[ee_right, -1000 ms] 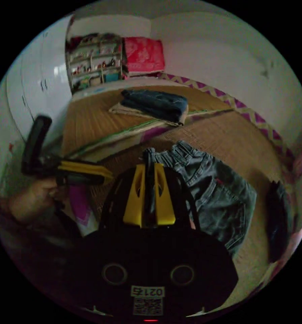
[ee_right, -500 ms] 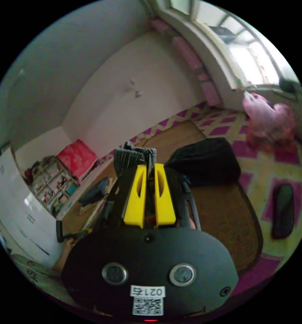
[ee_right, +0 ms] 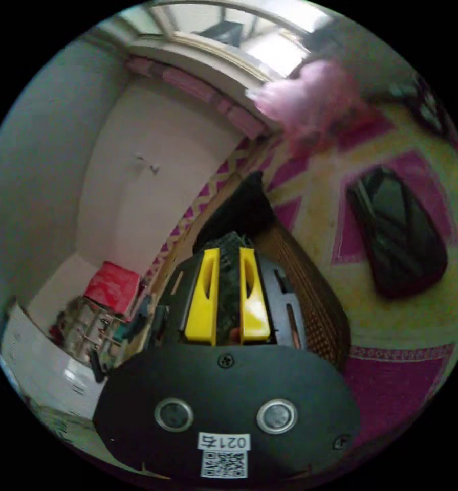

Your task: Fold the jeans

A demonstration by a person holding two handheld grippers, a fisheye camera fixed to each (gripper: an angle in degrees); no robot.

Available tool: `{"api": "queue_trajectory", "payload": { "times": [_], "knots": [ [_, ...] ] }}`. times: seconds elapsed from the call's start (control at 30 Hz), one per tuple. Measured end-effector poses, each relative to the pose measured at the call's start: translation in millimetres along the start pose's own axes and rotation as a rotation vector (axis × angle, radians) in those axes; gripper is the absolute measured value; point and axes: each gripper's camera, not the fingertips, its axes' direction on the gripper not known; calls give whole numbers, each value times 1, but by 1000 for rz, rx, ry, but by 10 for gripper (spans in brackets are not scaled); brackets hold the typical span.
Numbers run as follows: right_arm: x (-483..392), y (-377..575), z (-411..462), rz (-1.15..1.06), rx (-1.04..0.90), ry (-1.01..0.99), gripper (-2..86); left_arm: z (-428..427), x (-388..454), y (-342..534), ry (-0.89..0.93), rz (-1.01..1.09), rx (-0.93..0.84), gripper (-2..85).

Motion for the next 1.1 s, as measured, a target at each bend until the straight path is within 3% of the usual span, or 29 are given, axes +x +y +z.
{"api": "queue_trajectory", "payload": {
  "times": [0.13, 0.3, 0.4, 0.63, 0.8, 0.9, 1.1],
  "knots": [
    [-83, -10, 35, -329, -111, 38, 79, 19, 45, -18, -33, 159, 41, 66],
    [-139, 25, 162, -646, -415, 275, 81, 63, 111, -40, -66, 324, 48, 80],
    [-126, 44, 214, -646, -581, 357, 81, 88, 139, -49, -86, 390, -6, 85],
    [-132, 64, 235, -683, -562, 395, 81, 118, 162, -61, -143, 425, -78, 72],
    [-134, 80, 252, -701, -557, 415, 80, 115, 148, -84, -50, 306, -95, 9],
    [-134, 88, 260, -698, -558, 414, 81, 76, 122, -96, 67, 196, 24, -1],
    [-134, 105, 274, -696, -559, 411, 80, -76, 24, -86, -40, 28, 302, -6]
  ]
}}
